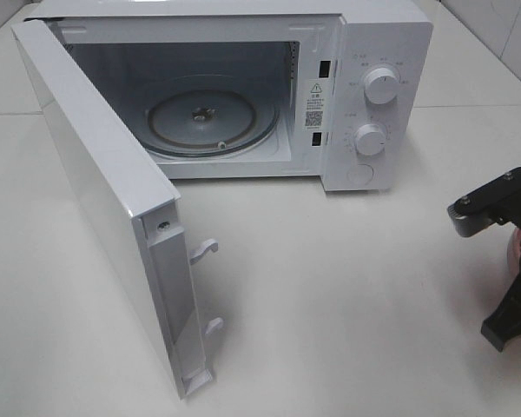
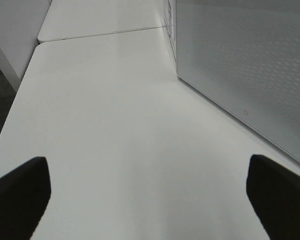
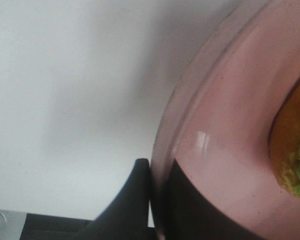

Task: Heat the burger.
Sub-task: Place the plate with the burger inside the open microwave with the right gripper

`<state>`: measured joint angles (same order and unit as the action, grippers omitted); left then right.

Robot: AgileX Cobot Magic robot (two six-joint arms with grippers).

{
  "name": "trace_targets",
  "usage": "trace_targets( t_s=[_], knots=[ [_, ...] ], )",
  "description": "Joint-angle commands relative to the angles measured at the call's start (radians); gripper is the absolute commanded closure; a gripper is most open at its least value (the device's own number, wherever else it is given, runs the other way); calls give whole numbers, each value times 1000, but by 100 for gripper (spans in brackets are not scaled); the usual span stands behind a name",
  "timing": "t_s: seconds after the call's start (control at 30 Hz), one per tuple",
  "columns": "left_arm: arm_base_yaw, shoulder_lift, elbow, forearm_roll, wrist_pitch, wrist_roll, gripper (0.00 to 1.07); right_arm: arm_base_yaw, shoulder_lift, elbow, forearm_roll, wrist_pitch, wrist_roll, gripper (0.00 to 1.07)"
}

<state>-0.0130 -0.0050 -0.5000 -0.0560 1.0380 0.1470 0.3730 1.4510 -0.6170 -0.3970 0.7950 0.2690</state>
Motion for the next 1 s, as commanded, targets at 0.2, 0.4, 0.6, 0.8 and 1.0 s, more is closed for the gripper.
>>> trace_targets(
  t_s=[0.2,0.4,0.6,0.8,1.0],
  knots=[
    [-6,-16,2,-2,-3,-3,6,208,-72,58,-49,36,-94,107],
    [-6,-16,2,-2,-3,-3,6,255,-75,58,-49,32,-181,107],
    [-6,-16,2,-2,-3,-3,6,314,-78,58,-45,36,-317,107],
    [-6,-16,2,-2,-3,-3,6,362,-84,58,-42,30,-355,107],
    [-6,-16,2,-2,-3,-3,6,406,-135,58,-42,1,-472,107]
  ],
)
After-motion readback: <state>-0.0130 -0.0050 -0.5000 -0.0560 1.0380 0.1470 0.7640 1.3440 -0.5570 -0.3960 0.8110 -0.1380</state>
